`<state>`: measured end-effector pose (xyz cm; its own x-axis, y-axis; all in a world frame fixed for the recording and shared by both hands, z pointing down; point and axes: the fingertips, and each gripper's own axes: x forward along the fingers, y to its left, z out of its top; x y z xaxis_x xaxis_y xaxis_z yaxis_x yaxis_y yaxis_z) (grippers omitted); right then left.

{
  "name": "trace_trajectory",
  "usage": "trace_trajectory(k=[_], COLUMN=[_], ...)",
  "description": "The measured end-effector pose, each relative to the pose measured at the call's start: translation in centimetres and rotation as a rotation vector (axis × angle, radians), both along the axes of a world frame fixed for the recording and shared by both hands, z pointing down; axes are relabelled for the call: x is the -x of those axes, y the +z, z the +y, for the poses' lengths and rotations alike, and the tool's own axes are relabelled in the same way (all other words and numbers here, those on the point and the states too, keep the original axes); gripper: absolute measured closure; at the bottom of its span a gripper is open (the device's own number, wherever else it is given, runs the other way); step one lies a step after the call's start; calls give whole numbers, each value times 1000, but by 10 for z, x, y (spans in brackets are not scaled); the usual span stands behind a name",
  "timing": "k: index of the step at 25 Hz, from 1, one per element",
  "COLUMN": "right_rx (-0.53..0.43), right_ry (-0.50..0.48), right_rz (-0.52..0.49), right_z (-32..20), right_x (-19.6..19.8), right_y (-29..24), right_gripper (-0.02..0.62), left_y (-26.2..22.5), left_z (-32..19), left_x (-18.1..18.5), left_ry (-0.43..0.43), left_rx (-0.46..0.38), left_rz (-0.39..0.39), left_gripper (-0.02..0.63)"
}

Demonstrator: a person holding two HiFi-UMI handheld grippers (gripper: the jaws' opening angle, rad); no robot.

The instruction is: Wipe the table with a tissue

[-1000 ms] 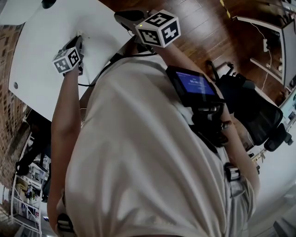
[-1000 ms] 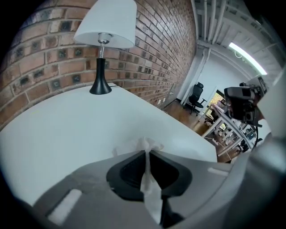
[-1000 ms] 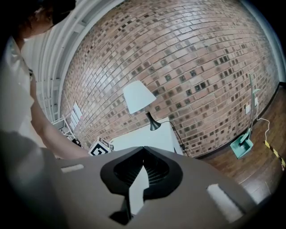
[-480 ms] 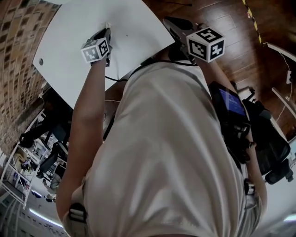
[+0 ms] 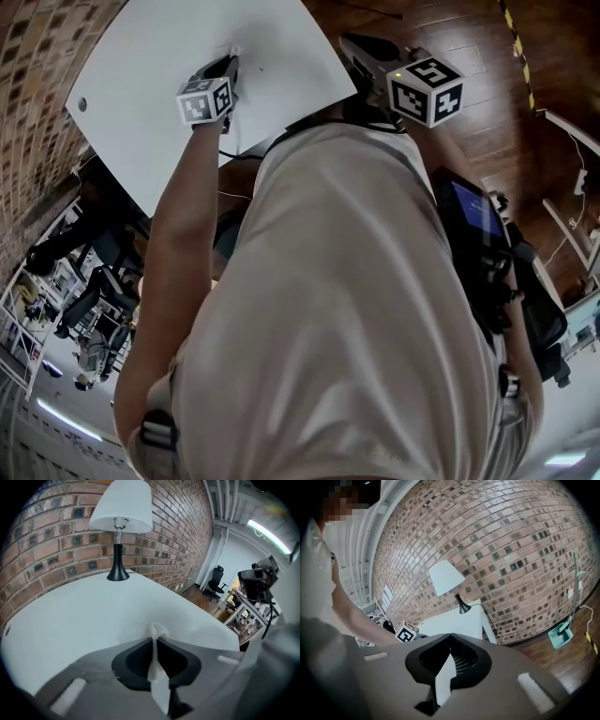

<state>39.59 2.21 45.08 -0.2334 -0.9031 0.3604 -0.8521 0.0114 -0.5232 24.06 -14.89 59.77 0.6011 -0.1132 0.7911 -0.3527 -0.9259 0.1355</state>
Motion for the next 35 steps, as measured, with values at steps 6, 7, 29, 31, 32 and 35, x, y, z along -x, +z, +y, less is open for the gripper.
trace_trajectory(k=[6, 7, 29, 31, 32, 35], right_rx=[-2, -3, -30, -37, -42, -54], right_ry=[-54, -65, -205, -210, -210, -194], right_rz=[-14, -14, -54, -52, -48, -32], right_z=[-9, -10, -7, -9, -11, -16], right_x=[-12, -13, -21, -19, -19, -21], right_y=[4, 4, 8, 4, 2, -5], right_gripper=[588, 588, 588, 588, 588, 588], left_y=[10, 10, 9, -1, -9, -35], left_z=[25, 33, 175, 190, 195, 206], left_x=[-6, -8, -53, -65, -71, -78], left_ry=[113, 139, -59, -34, -23, 9], left_rx=[7, 14, 493, 514, 522, 590], left_rz=[11, 8, 52, 96, 132, 270], left_gripper=[572, 572, 574, 572, 572, 572])
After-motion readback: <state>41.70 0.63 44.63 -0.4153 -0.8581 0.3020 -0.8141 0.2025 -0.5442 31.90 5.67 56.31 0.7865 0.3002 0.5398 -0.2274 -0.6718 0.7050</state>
